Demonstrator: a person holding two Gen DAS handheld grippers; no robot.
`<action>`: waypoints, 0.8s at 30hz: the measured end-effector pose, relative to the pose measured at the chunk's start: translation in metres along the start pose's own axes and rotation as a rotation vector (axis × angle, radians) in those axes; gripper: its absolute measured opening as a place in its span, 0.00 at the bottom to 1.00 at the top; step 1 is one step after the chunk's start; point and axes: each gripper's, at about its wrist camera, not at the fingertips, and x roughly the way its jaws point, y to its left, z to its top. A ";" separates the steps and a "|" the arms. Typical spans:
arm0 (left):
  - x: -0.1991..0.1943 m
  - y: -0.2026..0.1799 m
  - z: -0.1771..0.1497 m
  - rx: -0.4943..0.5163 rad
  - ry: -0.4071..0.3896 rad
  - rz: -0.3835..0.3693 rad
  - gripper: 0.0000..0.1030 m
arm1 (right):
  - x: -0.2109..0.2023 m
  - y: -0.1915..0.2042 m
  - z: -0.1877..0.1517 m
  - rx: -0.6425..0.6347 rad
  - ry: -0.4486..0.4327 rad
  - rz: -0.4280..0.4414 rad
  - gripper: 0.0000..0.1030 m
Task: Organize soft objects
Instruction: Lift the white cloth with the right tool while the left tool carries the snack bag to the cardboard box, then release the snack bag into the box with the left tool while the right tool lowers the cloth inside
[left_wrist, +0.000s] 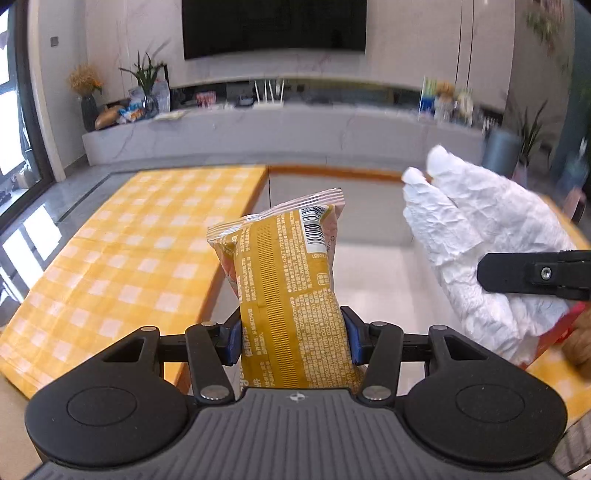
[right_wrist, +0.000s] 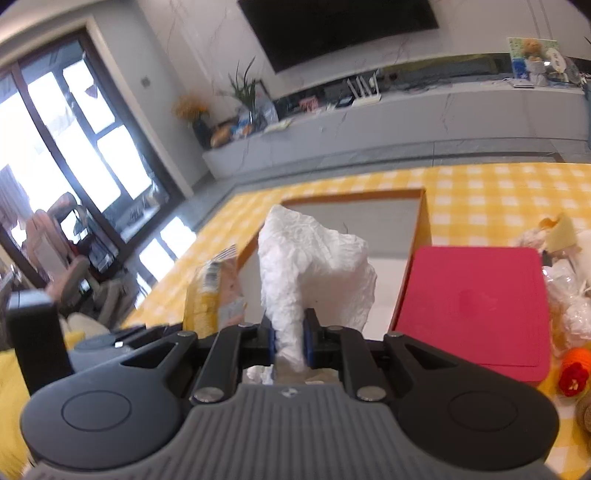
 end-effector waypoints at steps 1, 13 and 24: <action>0.002 -0.002 -0.002 0.010 0.014 0.009 0.57 | 0.005 0.000 -0.001 -0.005 0.015 -0.012 0.12; 0.011 -0.012 -0.016 0.094 0.091 0.161 0.62 | 0.029 0.008 -0.004 -0.021 0.063 -0.069 0.12; -0.001 -0.001 -0.017 0.077 0.044 0.057 0.86 | 0.037 0.009 -0.001 -0.006 0.076 -0.100 0.12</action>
